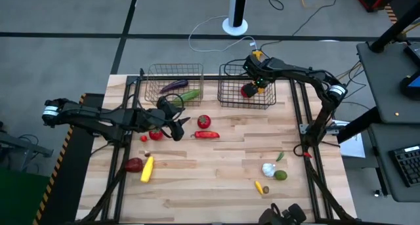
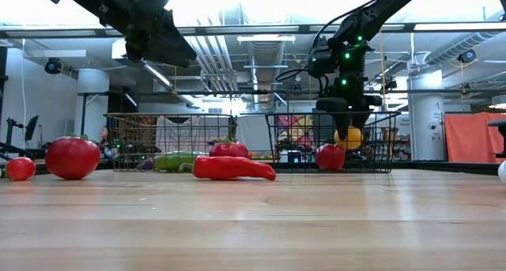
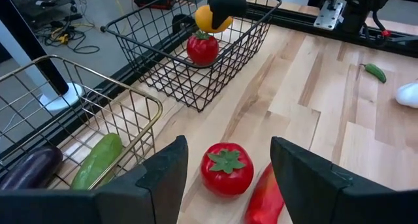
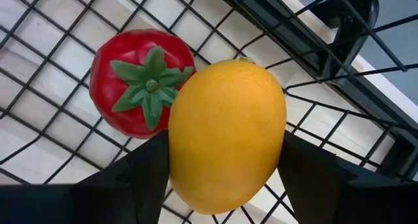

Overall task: Sort produce into baskets
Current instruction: Put the yellow lemon into the right wire basket, then put the large yellow corn into the left wire basket

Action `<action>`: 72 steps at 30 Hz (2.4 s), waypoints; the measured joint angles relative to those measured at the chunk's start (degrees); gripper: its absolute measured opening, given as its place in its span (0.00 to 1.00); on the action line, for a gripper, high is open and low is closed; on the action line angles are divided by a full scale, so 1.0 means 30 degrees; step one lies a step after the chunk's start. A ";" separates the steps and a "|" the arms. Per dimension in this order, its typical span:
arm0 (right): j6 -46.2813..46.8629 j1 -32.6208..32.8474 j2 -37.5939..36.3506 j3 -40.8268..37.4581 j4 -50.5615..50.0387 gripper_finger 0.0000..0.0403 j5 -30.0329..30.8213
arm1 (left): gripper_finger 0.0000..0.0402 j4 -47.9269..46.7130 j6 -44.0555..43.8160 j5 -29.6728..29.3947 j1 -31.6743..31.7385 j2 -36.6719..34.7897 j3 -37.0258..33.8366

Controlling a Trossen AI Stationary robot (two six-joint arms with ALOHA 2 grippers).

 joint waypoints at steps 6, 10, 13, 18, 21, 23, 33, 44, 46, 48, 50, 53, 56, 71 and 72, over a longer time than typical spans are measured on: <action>0.0140 0.0000 0.0000 0.0000 0.0029 0.68 -0.0007 | 0.50 -0.0022 -0.0093 0.0007 -0.0015 0.0000 0.0000; 0.0153 0.0000 0.0000 -0.0007 0.0029 0.73 -0.0007 | 0.50 -0.0044 -0.0100 0.0007 -0.0022 0.0000 0.0000; 0.0178 0.0000 0.0000 -0.0007 0.0029 0.75 -0.0007 | 0.50 -0.0044 -0.0103 0.0007 -0.0022 0.0000 0.0000; 0.0166 0.0000 0.0007 0.0202 -0.0023 0.75 -0.0039 | 0.50 -0.0044 -0.0304 0.0007 -0.0201 0.0000 0.0000; 0.0166 0.0062 -0.0031 0.0630 -0.0080 0.74 -0.0182 | 0.50 -0.0044 -0.0388 0.0015 -0.0598 0.0000 0.0000; 0.0168 0.0241 -0.0201 0.0872 -0.0128 0.74 -0.0194 | 0.50 -0.0060 -0.0444 0.0015 -0.0945 0.0000 0.0000; 0.0738 0.2139 -0.2535 0.1188 -0.0066 0.76 -0.1115 | 0.50 -0.1934 -0.2068 0.0104 -0.2423 -0.0007 0.0007; 0.1242 0.5556 -0.4389 0.1188 0.0041 0.76 -0.1100 | 0.50 -0.5982 -0.8073 0.3716 -0.3124 0.0011 0.0747; 0.1254 0.5994 -0.4397 0.1188 0.0041 0.76 -0.1086 | 0.50 -0.7653 -0.9423 0.4180 -0.3333 0.0129 0.1354; 0.1260 0.6368 -0.4361 0.1188 0.0052 0.76 -0.1035 | 0.50 -0.9557 -1.0388 0.4208 -0.3596 0.0367 0.2152; 0.1246 0.6674 -0.4287 0.1188 0.0177 0.76 -0.1035 | 0.50 -1.1340 -1.1038 0.4214 -0.3726 0.0653 0.3017; 0.1221 0.7042 -0.4185 0.1180 0.0186 0.76 -0.1035 | 0.50 -1.3343 -1.1583 0.4182 -0.3738 0.1190 0.4286; 0.1239 0.7343 -0.4160 0.1180 0.0199 0.76 -0.1032 | 0.50 -1.4528 -1.1586 0.4185 -0.3747 0.1813 0.5461; 0.1676 0.9993 -0.4233 0.1173 -0.0270 0.76 -0.1180 | 0.50 -1.8164 -1.2912 0.7726 -0.6037 0.5422 0.7439; 0.1676 1.0122 -0.4228 0.1173 -0.0270 0.76 -0.1180 | 0.50 -1.8397 -1.3622 0.8067 -0.6245 0.5670 0.7439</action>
